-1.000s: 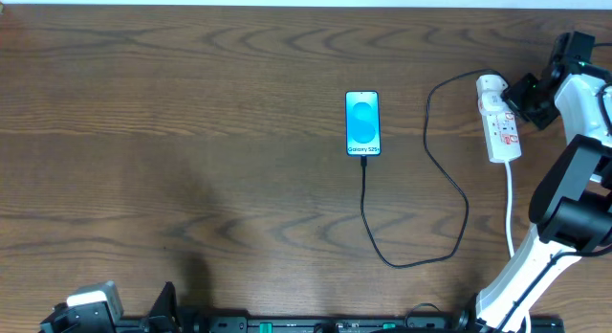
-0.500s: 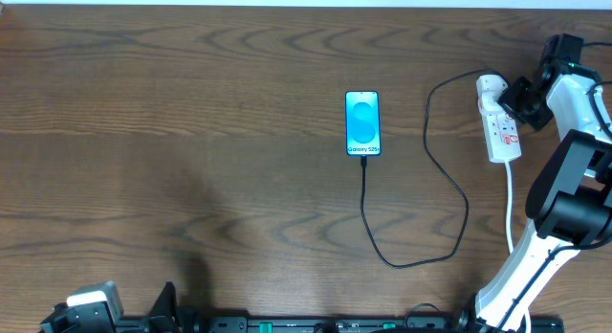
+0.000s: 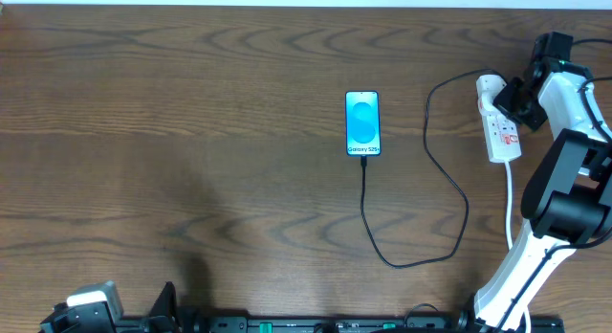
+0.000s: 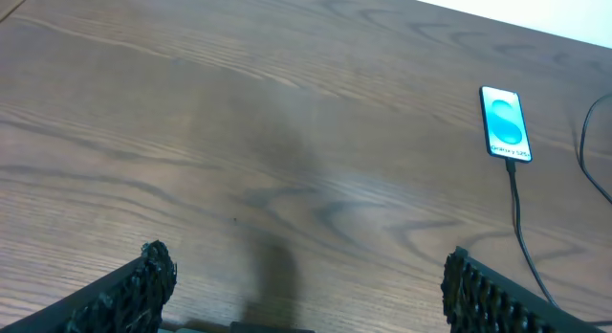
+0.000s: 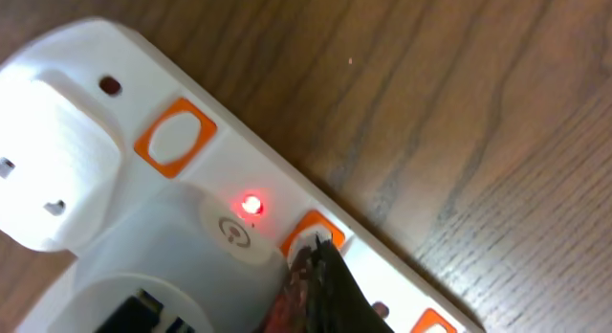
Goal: Plug charger to phone and switch on socket
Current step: 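Lift the right gripper up and away from the power strip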
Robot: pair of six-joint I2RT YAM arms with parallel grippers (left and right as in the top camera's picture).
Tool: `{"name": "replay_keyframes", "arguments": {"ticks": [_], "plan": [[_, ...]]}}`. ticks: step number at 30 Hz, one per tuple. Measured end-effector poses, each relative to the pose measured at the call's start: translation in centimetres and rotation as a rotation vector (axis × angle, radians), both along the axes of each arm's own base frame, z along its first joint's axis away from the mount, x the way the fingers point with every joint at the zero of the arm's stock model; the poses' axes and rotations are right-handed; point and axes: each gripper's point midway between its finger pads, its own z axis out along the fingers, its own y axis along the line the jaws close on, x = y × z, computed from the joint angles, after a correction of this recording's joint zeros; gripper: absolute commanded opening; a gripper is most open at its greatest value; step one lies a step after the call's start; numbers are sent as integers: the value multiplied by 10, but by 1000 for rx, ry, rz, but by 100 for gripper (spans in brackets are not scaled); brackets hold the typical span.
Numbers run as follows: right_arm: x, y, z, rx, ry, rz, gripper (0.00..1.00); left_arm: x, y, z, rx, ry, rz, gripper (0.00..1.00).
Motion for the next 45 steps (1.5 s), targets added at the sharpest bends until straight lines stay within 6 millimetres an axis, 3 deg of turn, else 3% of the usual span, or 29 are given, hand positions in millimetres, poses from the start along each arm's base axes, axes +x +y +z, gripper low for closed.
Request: {"name": "replay_keyframes", "arguments": {"ticks": [9,12,14,15,18,19,21,22,24,28,35,41,45], "plan": [[-4,2,1,7,16,12,1,0,0,0,0,0,0,91],[-11,37,12,105,25,70,1,0,0,0,0,0,0,91],[-8,49,39,116,-35,100,1,0,0,0,0,-1,0,91],[-3,53,68,107,-105,118,1,0,0,0,0,0,0,91],[-6,55,227,5,-493,154,1,0,0,0,0,-1,0,91],[-27,60,303,-51,-676,167,1,0,0,0,0,-2,0,91],[-48,66,353,-87,-801,177,1,0,0,0,0,-2,0,91],[-69,72,386,-112,-882,184,1,0,0,0,0,-2,0,91],[-101,81,426,-142,-992,196,1,0,0,0,0,-2,0,91],[-127,94,456,-144,-1088,233,1,-9,-1,2,0,-51,-4,91],[-125,115,457,-57,-1110,330,1,-65,-4,1,15,-322,-6,91],[-133,145,467,37,-1158,458,1,-68,-5,1,-3,-337,-108,91],[-154,167,484,52,-1213,523,1,-68,-5,1,-10,-337,-150,91]]}}
